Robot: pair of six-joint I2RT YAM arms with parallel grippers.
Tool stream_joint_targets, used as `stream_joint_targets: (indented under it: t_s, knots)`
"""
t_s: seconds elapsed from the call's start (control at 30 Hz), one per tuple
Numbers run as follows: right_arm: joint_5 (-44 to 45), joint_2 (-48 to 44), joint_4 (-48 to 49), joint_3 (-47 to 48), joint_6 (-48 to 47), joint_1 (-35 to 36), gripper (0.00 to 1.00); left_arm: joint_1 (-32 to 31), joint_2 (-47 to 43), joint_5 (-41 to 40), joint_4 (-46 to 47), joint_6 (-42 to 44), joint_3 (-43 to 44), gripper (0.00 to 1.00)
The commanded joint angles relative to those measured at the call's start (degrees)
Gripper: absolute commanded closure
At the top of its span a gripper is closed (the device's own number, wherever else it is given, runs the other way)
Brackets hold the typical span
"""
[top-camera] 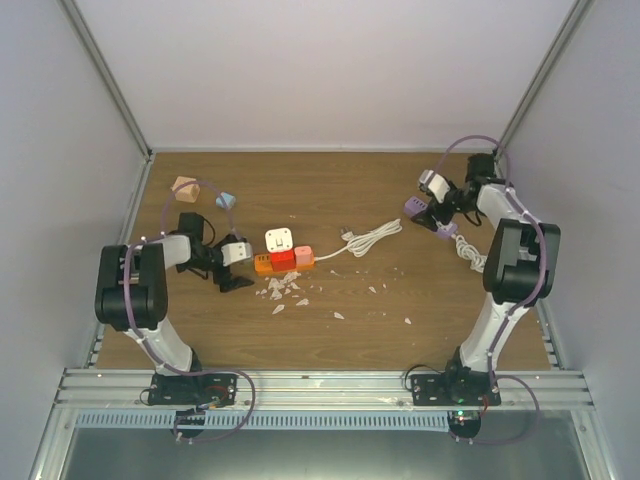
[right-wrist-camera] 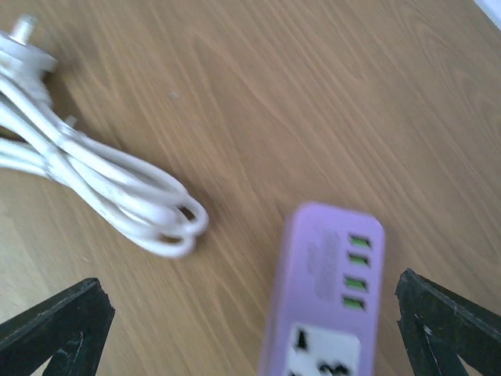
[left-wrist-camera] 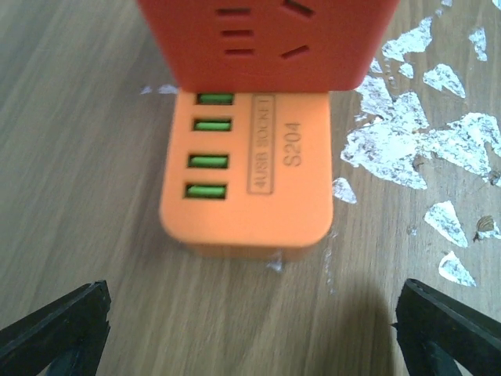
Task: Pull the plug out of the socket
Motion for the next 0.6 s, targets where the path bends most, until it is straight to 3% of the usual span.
stream_joint_targets:
  t_s: [0.0,0.2,0.3,0.57]
  knots:
    - [-3.24,-2.36,-1.7,-0.22,-1.47,6.01,0.0,3.4,-4.12,5.72,-0.15,-3.39,0.42,0.01]
    - [-3.38,-1.77,-0.36,1.25,1.12,16.93,0.0,7.94,-11.48,10.2,7.86,-16.17,-2.07,0.01]
    - [-2.38,-0.04,-0.69,3.06,1.72,21.52,0.01,9.11,-14.51,8.58,13.08,-26.98,-2.88,0.01]
    - [0.7,4.48,-0.17,4.72,2.25,31.8,0.05,12.12,-21.87,7.58,16.09,-42.55,-3.4,0.01]
